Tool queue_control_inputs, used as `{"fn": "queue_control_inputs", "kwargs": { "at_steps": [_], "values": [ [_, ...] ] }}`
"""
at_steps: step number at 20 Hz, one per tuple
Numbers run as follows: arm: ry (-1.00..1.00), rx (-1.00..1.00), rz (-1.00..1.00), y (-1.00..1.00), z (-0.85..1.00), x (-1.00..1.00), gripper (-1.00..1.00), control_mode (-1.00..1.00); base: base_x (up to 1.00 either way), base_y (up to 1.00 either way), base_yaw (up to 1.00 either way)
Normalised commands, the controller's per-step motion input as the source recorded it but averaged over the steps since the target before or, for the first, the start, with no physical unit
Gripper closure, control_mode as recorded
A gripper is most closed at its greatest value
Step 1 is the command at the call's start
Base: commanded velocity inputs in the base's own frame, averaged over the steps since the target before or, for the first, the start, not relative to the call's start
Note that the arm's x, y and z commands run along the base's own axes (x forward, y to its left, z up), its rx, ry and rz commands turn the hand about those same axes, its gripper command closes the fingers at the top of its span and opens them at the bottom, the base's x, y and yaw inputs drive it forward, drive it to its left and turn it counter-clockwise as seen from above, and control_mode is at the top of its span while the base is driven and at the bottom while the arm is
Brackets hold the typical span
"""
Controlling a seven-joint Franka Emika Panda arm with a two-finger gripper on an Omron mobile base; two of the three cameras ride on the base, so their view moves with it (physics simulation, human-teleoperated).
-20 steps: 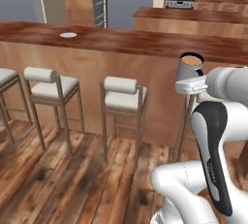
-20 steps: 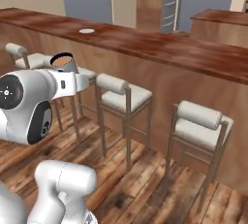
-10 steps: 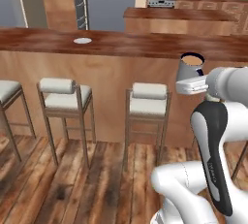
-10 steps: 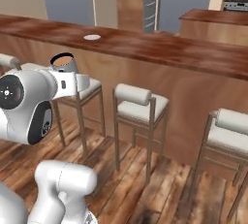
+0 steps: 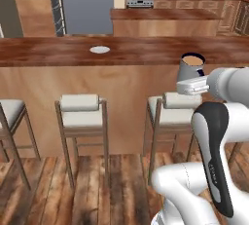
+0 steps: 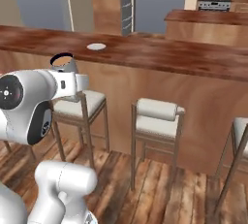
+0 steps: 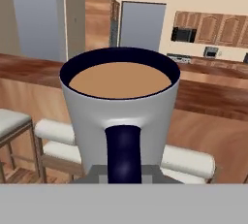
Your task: Pick the cup of tea, navigate to the dining table, and place it on the saucer.
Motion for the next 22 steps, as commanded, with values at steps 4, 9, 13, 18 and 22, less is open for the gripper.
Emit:
{"fn": "queue_control_inputs", "kwargs": {
  "at_steps": [4, 9, 13, 18, 22],
  "values": [
    [0.0, 0.0, 0.0, 0.0, 0.0, 0.0, 1.0, 1.0, 0.72, 0.99, -0.34],
    [0.0, 0.0, 0.0, 0.0, 0.0, 0.0, 1.0, 1.0, 0.66, 0.87, -0.29],
    [0.0, 0.0, 0.0, 0.0, 0.0, 0.0, 1.0, 1.0, 0.87, 0.25, -0.21],
    [0.0, 0.0, 0.0, 0.0, 0.0, 0.0, 1.0, 1.0, 1.0, -0.09, -0.06],
    [0.0, 0.0, 0.0, 0.0, 0.0, 0.0, 1.0, 1.0, 0.86, -0.17, 0.01]
  ]
}}
